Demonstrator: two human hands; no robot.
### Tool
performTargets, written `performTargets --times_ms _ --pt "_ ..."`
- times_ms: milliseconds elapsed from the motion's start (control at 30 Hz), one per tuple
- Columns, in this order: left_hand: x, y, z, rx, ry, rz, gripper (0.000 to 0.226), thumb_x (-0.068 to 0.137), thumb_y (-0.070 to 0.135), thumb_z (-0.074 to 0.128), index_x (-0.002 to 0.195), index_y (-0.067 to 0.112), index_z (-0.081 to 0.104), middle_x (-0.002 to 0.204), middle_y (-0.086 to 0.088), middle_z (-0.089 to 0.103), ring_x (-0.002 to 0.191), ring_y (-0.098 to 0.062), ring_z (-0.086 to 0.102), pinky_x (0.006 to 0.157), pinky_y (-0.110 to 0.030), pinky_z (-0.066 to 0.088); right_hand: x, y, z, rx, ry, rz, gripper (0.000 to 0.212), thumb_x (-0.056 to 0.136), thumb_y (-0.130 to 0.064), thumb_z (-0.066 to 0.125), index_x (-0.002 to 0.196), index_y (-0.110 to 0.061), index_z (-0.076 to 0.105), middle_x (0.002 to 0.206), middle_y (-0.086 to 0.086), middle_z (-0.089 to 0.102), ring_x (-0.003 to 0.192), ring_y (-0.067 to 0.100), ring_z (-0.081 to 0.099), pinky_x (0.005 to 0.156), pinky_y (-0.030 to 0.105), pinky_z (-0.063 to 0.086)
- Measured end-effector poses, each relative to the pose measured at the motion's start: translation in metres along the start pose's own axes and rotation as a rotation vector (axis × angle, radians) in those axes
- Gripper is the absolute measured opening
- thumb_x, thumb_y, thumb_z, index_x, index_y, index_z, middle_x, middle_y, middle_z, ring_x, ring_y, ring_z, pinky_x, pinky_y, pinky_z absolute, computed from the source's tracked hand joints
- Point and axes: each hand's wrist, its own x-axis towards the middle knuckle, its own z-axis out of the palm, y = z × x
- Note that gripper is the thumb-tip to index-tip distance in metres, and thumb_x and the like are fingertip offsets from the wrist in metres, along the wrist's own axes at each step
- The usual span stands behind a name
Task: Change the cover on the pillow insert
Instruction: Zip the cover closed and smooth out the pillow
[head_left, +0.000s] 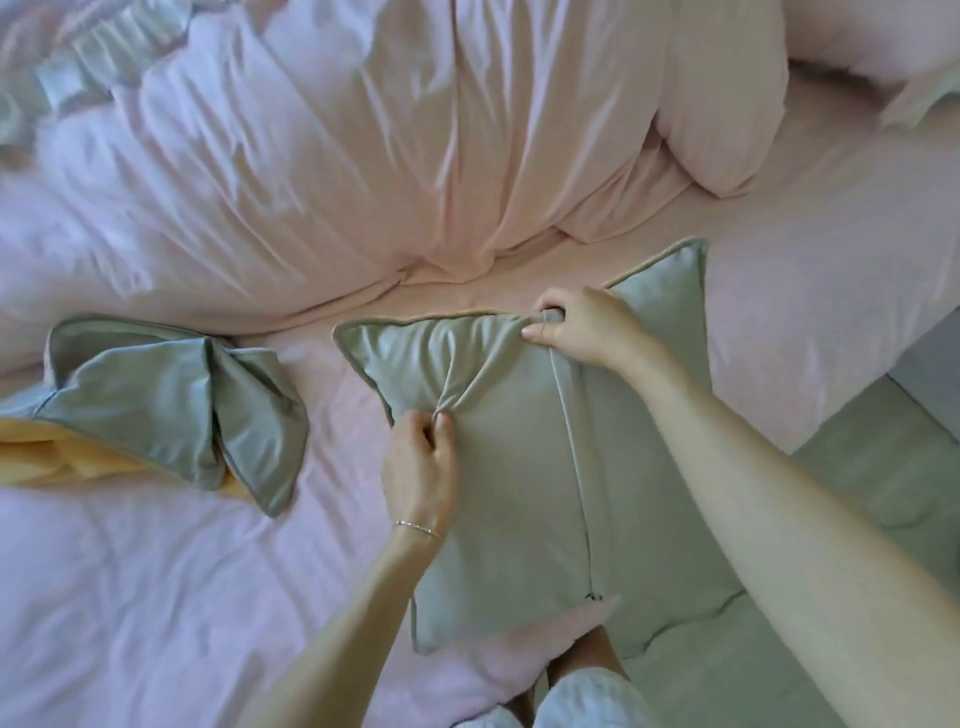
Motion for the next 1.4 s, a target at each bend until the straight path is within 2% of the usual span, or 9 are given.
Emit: performTargets --times_ms 100,267,367,467,667,800,1033,1267,1400 --pt "-0.006 -0.027 0.009 0.120 -0.016 -0.013 0.022 0.088 0.029 0.056 0.082 0.011 0.044 0.087 -0.005 0.050 0.086 -0.024 0.049 0.066 -0.031 0.033 -0.010 0.006 0.062 -0.196 0.090 -0.057 0.040 0.091 -0.033 0.036 0.125 -0.018 0.053 0.133 0.000 0.051 0.129 0.017 0.038 0.107 0.032 0.011" --pt "0.026 0.000 0.025 0.355 0.133 0.345 0.036 0.077 0.023 0.051 0.110 0.009 0.056 0.114 -0.012 0.057 0.109 -0.035 0.049 0.087 -0.041 0.037 -0.016 0.022 0.077 -0.193 0.148 -0.135 0.065 0.087 -0.037 0.018 0.136 -0.004 0.043 0.143 0.011 0.041 0.136 0.024 0.033 0.111 0.038 0.004" --pt "0.057 0.031 0.051 0.502 -0.062 0.522 0.049 0.087 0.038 0.031 0.129 0.021 0.049 0.138 -0.001 0.048 0.135 -0.026 0.033 0.107 -0.046 0.019 -0.002 0.040 0.061 -0.119 0.140 -0.170 0.053 0.097 -0.033 0.025 0.142 -0.005 0.033 0.149 0.009 0.032 0.140 0.019 0.024 0.113 0.031 0.003" --pt "0.086 0.038 0.079 0.708 -0.269 0.498 0.051 0.093 0.051 0.015 0.138 0.035 0.031 0.149 0.011 0.031 0.142 -0.018 0.017 0.110 -0.054 0.001 0.026 0.071 0.046 -0.131 0.085 -0.012 0.050 0.100 -0.028 0.032 0.146 -0.012 0.023 0.154 0.002 0.020 0.143 0.014 0.011 0.115 0.036 0.002" --pt "0.095 0.013 0.104 0.833 -0.185 0.593 0.049 0.092 0.040 0.026 0.137 0.028 0.041 0.144 0.000 0.043 0.138 -0.033 0.028 0.104 -0.067 0.010 0.038 0.098 0.077 -0.299 0.119 -0.025 0.062 0.092 -0.042 0.014 0.147 -0.012 0.021 0.155 0.002 0.013 0.144 0.019 0.005 0.112 0.042 -0.008" --pt "0.080 -0.004 0.111 0.784 -0.128 0.653 0.046 0.094 0.036 0.029 0.131 0.020 0.051 0.137 -0.001 0.051 0.132 -0.029 0.039 0.110 -0.052 0.011 0.019 0.105 0.093 -0.288 0.183 -0.069 0.060 0.092 -0.036 0.024 0.136 0.002 0.041 0.142 0.015 0.042 0.136 0.026 0.033 0.112 0.042 0.006" --pt "0.008 -0.027 0.118 0.750 -0.297 0.663 0.049 0.091 0.034 0.032 0.131 0.016 0.052 0.136 -0.004 0.051 0.133 -0.022 0.039 0.114 -0.041 0.004 -0.066 0.134 0.112 -0.322 0.050 -0.136 0.058 0.091 -0.036 0.031 0.134 0.002 0.042 0.141 0.014 0.043 0.137 0.021 0.029 0.113 0.043 0.015" --pt "0.085 -0.030 0.153 0.821 -0.383 0.550 0.050 0.090 0.035 0.028 0.127 0.015 0.055 0.127 -0.002 0.060 0.127 -0.024 0.047 0.110 -0.045 0.007 0.013 0.135 0.137 -0.348 0.016 -0.052 0.056 0.091 -0.034 0.028 0.125 0.001 0.054 0.130 0.013 0.056 0.128 0.023 0.045 0.109 0.042 0.017" --pt "0.130 -0.029 0.170 0.834 -0.407 0.506 0.056 0.090 0.038 0.016 0.139 0.022 0.040 0.143 0.004 0.043 0.136 -0.021 0.033 0.110 -0.047 0.000 0.059 0.138 0.146 -0.360 0.070 0.004 0.058 0.090 -0.034 0.023 0.127 0.000 0.053 0.131 0.012 0.055 0.129 0.023 0.044 0.108 0.043 0.015"
